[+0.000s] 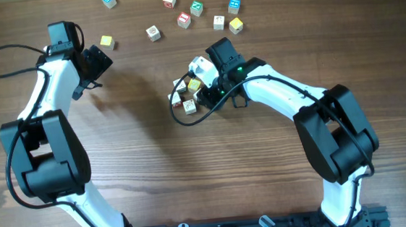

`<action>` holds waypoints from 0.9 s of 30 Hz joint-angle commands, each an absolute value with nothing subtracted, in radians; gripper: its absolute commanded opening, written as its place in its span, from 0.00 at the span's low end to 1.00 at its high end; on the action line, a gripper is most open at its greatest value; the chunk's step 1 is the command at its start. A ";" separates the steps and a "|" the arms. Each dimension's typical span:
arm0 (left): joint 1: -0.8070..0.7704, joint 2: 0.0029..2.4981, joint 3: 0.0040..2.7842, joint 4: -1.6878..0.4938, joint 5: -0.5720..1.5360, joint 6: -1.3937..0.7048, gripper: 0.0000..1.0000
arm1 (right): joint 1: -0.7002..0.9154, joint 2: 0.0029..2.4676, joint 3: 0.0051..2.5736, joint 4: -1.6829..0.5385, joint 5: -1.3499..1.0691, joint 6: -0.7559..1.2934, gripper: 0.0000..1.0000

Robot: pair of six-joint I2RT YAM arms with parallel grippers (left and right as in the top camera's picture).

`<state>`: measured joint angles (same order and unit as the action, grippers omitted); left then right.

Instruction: Form a circle

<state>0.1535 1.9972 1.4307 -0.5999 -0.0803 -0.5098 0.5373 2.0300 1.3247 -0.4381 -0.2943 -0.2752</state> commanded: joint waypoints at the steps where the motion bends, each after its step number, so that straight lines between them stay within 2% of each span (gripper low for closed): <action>1: 0.155 1.981 1.441 -0.599 -0.079 -0.502 1.00 | 0.540 2.046 1.328 -0.425 -0.292 -0.284 0.54; 5: 0.155 1.981 1.441 -0.599 -0.079 -0.503 1.00 | 0.541 2.046 1.328 -0.419 -0.328 -0.271 0.50; 13: 0.155 1.981 1.441 -0.599 -0.079 -0.502 1.00 | 0.540 2.046 1.328 -0.432 -0.327 -0.257 0.51; 17: 0.155 1.981 1.441 -0.599 -0.079 -0.502 1.00 | 0.541 2.046 1.327 -0.435 -0.327 -0.196 0.54; 23: 0.155 1.981 1.441 -0.599 -0.079 -0.502 1.00 | 0.540 2.046 1.327 -0.430 -0.323 -0.196 0.46; 25: 0.155 1.981 1.441 -0.599 -0.079 -0.503 1.00 | 0.540 2.046 1.327 -0.431 -0.323 -0.196 0.41; 27: 0.155 1.981 1.441 -0.599 -0.079 -0.503 1.00 | 0.540 2.046 1.327 -0.435 -0.324 -0.196 0.42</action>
